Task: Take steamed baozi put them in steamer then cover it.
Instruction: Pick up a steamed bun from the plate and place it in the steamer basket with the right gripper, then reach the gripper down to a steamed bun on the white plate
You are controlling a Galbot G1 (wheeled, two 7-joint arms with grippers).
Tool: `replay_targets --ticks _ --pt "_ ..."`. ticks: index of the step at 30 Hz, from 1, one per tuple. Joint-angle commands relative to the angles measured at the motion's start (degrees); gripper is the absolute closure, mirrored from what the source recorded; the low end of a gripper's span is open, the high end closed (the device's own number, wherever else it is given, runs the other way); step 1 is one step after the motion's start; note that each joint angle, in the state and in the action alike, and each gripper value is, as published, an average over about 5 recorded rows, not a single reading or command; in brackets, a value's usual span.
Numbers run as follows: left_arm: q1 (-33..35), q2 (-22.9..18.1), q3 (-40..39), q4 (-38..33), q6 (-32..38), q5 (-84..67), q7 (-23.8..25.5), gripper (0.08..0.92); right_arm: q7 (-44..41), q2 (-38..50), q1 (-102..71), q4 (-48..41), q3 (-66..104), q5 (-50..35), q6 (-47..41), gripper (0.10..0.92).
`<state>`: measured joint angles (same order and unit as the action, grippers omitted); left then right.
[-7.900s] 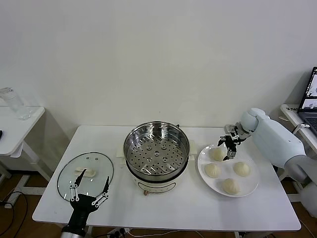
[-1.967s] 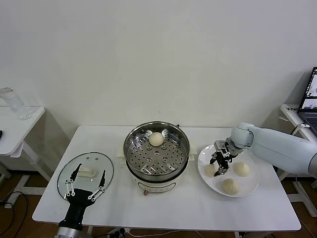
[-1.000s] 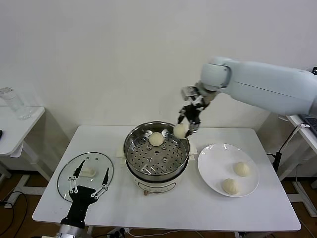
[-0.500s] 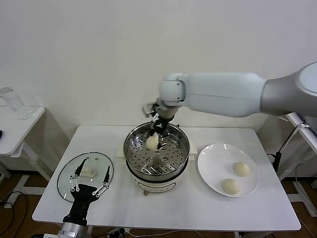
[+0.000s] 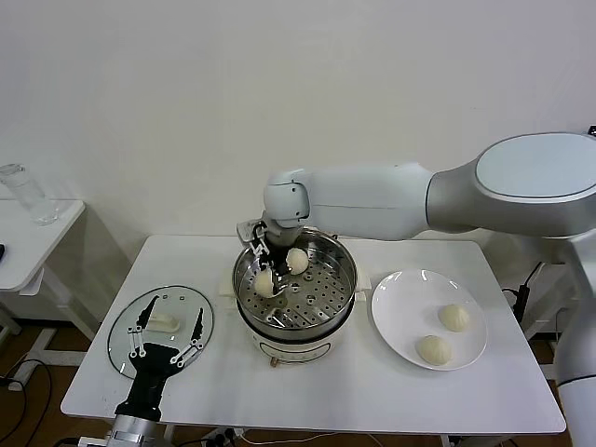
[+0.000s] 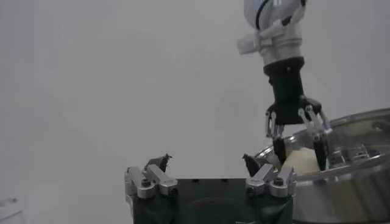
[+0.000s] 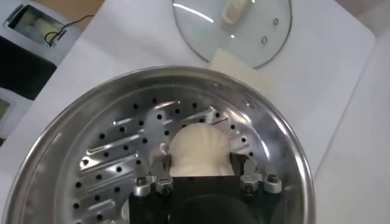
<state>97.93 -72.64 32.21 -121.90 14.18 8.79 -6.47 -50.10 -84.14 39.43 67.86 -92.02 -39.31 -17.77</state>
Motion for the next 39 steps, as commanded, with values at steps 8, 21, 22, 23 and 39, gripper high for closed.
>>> replay_targets --ticks 8,21,22,23,39 --pt "0.3 -0.2 0.9 -0.3 0.4 -0.2 -0.2 0.177 -0.1 0.3 0.0 1.5 0.6 1.6 0.1 0.206" --pt "0.7 0.1 0.6 -1.0 0.4 0.1 -0.2 0.177 -17.4 27.6 10.7 12.1 8.4 10.1 4.9 0.203" --pt "0.8 0.0 0.6 -1.1 0.5 0.1 -0.2 0.177 -18.1 29.9 11.3 12.4 8.2 10.3 5.4 0.203" --pt "0.8 0.0 0.6 -1.1 0.5 0.1 -0.2 0.177 -18.6 32.2 11.7 12.7 7.8 10.9 6.0 0.203" --pt "1.4 -0.3 0.8 -0.7 0.3 0.4 -0.5 0.177 -20.1 52.7 -7.8 12.1 7.0 26.6 12.2 0.203"
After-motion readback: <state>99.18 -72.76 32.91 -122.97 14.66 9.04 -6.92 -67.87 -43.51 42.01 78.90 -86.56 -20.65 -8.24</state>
